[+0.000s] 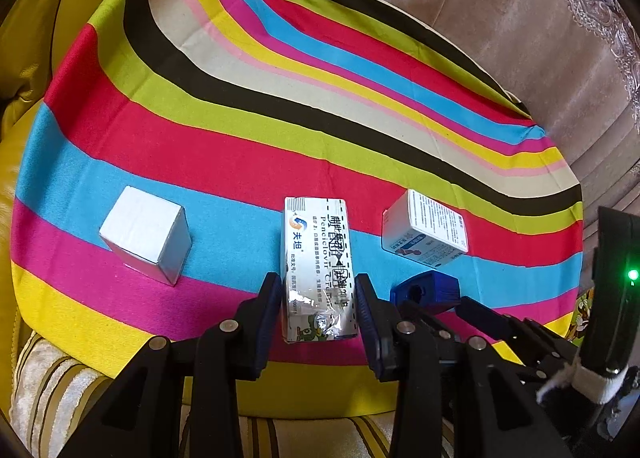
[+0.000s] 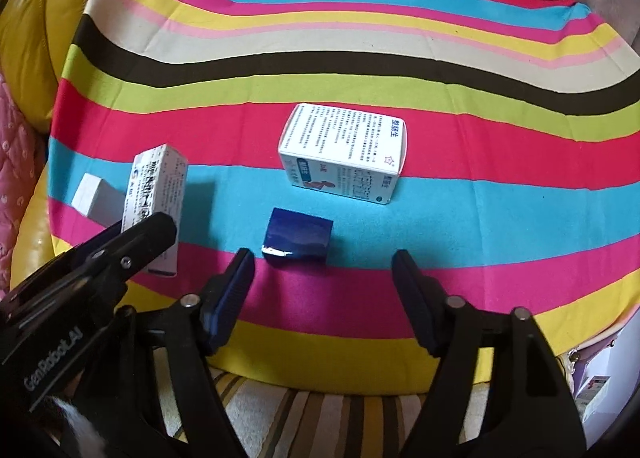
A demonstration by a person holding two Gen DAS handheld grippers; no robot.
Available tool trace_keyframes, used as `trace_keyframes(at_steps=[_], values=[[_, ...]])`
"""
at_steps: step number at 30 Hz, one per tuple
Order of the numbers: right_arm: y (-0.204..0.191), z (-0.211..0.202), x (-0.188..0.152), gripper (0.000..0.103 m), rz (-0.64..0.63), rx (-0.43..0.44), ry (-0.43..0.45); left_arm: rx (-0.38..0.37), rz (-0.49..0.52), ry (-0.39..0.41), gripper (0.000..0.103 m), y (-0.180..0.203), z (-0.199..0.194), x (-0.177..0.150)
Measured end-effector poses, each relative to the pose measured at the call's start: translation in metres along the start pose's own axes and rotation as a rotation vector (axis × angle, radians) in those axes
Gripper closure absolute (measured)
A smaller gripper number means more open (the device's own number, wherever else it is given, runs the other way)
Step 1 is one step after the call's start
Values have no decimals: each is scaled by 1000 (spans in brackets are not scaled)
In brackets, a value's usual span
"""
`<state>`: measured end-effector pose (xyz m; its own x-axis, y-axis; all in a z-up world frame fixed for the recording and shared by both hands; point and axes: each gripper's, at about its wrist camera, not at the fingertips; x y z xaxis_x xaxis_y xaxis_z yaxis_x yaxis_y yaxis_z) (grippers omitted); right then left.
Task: Organize rigid objects
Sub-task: 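Grasp the blue cube with right tool while left tool holds the strip box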
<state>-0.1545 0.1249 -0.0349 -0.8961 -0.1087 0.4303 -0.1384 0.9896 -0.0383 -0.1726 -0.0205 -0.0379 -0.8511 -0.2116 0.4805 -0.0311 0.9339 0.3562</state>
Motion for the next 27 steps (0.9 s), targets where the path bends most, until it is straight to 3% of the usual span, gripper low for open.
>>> trace_keyframes(at_steps=[3,5,7,20,27], values=[[1,6,3,51,8,2,-10,-2,7,1,64,0,0,-1],[1,9,3,56,12,7,-13,-4,9,1,64,0,0,-1],[1,10,3,69,15,10,-20,-5,8,2,64,0,0,-1],[18,-14,-7,71,32,19,48,-11,16,11,64,6,-1,-7],[43,-45,-20,71,62,2,115,-54,57,5,64,34,-12,-18]])
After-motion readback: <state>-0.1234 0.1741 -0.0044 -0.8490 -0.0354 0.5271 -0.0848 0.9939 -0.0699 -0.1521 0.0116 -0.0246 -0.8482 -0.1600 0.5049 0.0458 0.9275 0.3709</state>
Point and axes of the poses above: each gripper's, at about its wrist camera, not at the fingertips, and z roughly the way its jaws point, y to its right, x to its top, and after that the axes turned 1 degree about -x, right-handed
